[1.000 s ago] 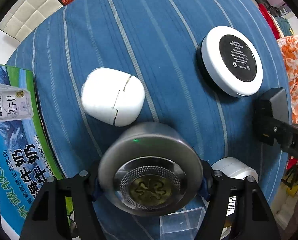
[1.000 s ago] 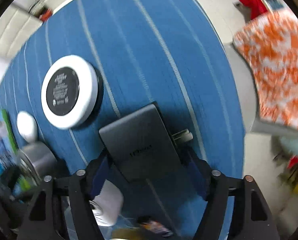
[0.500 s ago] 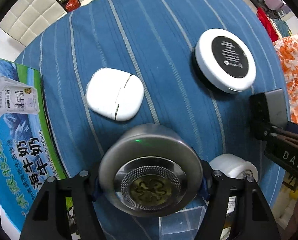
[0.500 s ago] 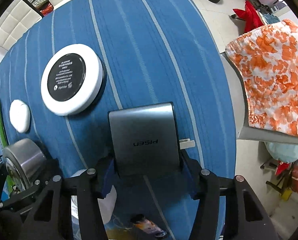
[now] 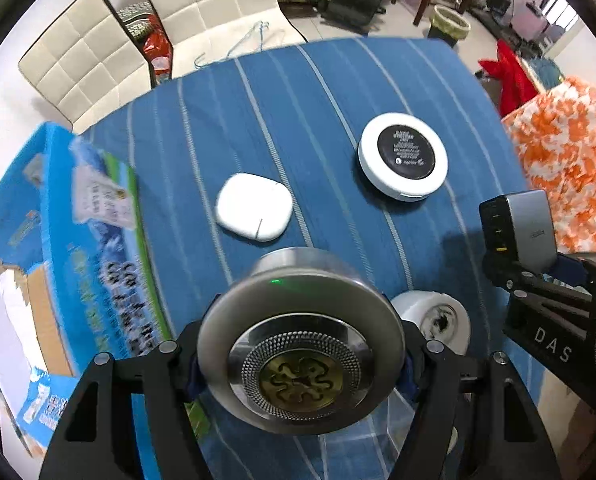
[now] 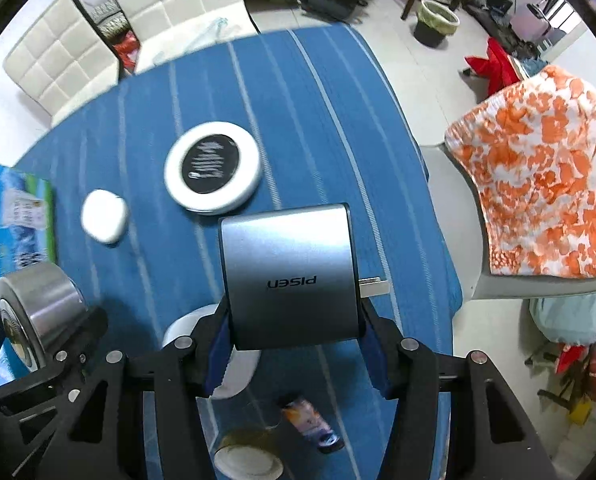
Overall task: Organize rigid objects
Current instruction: 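Carry the silver cylinder and grey charger into the blue box with both tools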
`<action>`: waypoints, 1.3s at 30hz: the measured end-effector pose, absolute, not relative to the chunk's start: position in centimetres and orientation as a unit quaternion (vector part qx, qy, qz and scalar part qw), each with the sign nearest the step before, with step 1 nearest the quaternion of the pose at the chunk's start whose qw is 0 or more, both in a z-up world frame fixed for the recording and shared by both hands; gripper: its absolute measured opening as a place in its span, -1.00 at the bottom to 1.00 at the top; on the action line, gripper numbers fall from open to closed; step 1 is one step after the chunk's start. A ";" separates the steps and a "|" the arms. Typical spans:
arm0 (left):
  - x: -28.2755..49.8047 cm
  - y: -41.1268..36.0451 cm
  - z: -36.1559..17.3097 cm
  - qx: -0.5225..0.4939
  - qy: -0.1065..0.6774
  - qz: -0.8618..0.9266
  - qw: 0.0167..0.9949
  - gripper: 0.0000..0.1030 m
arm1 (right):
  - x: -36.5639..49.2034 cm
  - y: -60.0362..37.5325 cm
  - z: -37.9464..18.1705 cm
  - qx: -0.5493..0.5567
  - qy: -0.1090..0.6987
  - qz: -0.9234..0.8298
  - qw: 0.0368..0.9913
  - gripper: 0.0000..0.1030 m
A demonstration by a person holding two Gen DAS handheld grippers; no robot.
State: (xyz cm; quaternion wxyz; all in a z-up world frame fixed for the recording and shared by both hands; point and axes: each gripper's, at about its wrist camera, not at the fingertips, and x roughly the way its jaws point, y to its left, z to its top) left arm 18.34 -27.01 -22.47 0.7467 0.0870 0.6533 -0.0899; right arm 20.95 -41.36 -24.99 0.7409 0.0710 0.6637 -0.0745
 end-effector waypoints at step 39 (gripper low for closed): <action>21.9 5.9 -21.6 0.001 0.645 0.016 0.764 0.33 | 31.4 -3.7 -29.2 0.043 0.709 0.047 0.703 0.13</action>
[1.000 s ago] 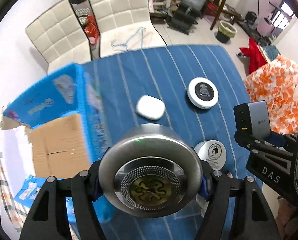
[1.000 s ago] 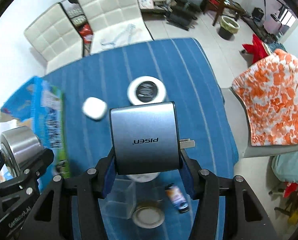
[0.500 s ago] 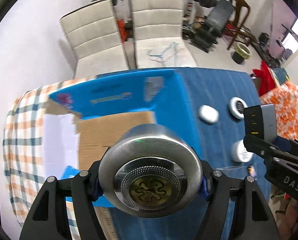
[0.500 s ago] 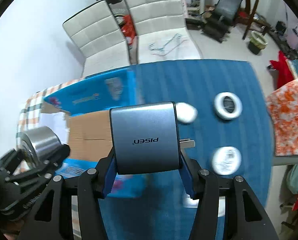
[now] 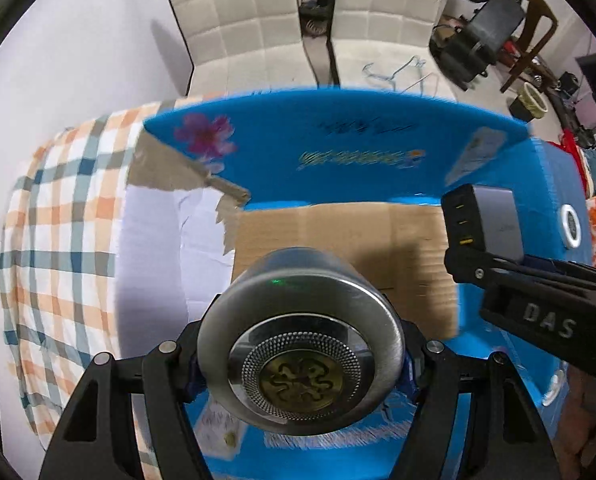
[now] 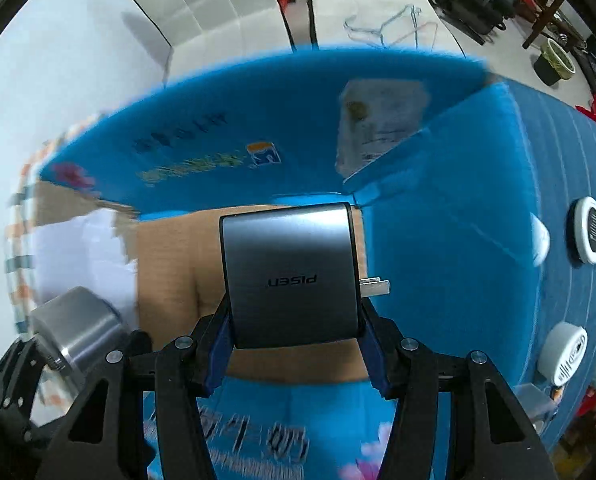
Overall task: Organize rigid objects
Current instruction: 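Carry the silver cylinder and grey charger into the blue box with both tools, then open both tools to release the items in the box and withdraw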
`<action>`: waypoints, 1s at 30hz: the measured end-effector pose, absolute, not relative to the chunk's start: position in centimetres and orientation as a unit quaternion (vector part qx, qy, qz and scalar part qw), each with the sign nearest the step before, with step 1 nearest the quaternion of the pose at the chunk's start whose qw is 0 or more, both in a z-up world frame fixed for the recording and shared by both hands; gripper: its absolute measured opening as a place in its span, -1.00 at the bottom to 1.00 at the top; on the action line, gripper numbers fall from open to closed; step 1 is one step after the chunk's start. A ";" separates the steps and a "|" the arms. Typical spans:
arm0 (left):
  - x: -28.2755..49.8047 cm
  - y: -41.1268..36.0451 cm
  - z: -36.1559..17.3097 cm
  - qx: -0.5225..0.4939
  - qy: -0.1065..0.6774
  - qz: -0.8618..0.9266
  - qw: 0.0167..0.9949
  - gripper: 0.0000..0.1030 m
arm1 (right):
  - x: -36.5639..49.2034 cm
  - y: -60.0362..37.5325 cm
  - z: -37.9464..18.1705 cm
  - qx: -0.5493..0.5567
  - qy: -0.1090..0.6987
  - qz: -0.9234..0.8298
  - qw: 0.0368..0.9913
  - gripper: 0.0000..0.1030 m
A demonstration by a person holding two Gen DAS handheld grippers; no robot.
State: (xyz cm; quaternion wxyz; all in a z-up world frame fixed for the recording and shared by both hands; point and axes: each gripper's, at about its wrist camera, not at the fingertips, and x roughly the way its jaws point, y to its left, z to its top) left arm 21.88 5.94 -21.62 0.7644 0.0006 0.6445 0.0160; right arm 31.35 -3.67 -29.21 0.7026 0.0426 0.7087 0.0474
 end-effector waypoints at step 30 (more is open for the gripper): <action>27.8 5.6 -27.7 -0.088 0.694 -0.080 0.710 0.33 | 34.3 -5.0 -30.0 0.103 0.730 0.012 0.675 0.69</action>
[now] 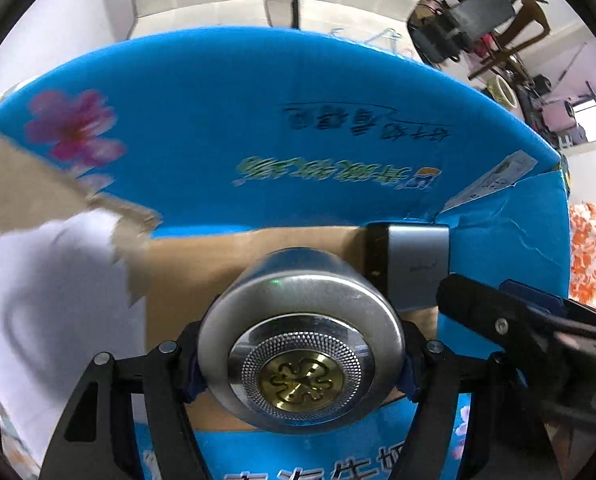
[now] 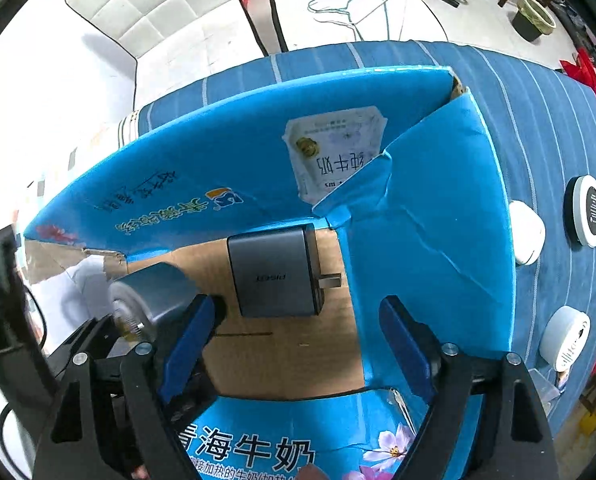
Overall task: Organize rigid objects
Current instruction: 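Open both tools to release the items in the box and withdraw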
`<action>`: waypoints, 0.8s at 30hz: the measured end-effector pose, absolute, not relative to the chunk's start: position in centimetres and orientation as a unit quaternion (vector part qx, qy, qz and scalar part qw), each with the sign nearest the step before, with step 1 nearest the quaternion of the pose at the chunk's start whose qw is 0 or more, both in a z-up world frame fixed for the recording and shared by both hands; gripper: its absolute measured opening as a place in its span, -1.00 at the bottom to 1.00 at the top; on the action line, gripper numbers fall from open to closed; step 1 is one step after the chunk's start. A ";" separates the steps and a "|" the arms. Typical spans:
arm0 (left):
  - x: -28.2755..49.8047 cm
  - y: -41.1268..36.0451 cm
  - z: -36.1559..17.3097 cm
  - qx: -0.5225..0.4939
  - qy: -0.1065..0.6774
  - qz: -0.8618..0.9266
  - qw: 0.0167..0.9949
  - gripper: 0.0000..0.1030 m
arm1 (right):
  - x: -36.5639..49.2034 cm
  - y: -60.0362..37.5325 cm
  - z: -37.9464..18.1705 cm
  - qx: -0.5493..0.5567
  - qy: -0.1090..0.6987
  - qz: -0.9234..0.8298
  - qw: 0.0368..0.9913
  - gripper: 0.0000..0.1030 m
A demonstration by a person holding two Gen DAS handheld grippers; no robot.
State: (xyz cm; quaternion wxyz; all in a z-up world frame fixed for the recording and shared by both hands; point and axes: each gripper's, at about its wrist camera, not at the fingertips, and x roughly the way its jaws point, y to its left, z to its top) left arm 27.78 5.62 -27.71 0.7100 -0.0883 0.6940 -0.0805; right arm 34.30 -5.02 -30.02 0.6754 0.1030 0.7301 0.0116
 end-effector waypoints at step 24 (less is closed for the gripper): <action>29.6 7.4 -25.3 -0.066 0.704 -0.075 0.703 0.99 | 32.5 -8.0 -25.6 0.087 0.709 0.032 0.699 0.86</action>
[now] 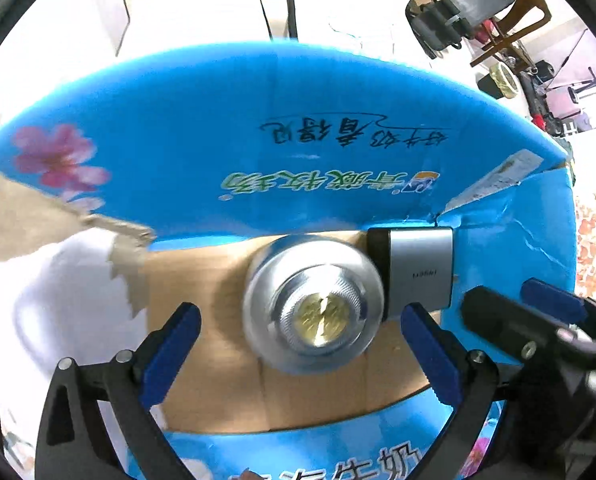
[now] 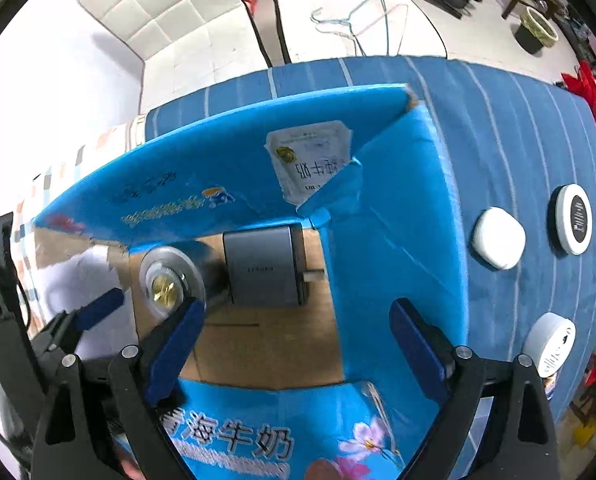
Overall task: Organize rigid objects
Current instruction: 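Open both tools to release the items in the box and withdraw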
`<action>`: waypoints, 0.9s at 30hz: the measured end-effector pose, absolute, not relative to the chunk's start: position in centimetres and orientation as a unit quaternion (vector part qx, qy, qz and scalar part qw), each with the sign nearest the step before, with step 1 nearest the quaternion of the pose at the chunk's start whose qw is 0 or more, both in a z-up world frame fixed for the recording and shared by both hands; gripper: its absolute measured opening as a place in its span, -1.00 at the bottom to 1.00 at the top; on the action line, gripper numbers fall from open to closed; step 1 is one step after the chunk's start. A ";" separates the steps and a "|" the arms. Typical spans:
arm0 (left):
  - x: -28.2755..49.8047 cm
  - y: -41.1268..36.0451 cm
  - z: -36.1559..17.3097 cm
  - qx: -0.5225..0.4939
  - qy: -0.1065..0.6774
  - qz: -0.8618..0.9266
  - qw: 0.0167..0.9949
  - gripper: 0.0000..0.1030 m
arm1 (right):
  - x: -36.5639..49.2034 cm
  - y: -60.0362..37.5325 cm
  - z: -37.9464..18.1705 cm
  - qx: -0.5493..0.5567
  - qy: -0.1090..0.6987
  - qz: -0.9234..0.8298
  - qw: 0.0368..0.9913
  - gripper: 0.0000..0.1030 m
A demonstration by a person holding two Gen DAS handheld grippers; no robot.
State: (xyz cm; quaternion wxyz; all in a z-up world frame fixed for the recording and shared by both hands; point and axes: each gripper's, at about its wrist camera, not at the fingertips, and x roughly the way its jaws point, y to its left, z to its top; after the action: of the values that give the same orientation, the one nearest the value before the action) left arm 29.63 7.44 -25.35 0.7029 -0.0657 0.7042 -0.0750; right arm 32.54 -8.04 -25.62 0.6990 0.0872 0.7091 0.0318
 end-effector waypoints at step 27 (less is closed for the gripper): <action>14.2 9.2 -10.3 -0.015 0.580 0.040 0.813 0.99 | 16.3 -7.9 -10.0 0.032 0.612 0.128 0.780 0.89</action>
State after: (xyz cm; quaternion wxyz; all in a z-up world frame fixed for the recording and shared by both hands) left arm 14.21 9.18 -10.34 0.8135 -0.0149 0.5800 0.0403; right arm 16.27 -7.90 -10.02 0.7797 0.0320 0.6119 0.1285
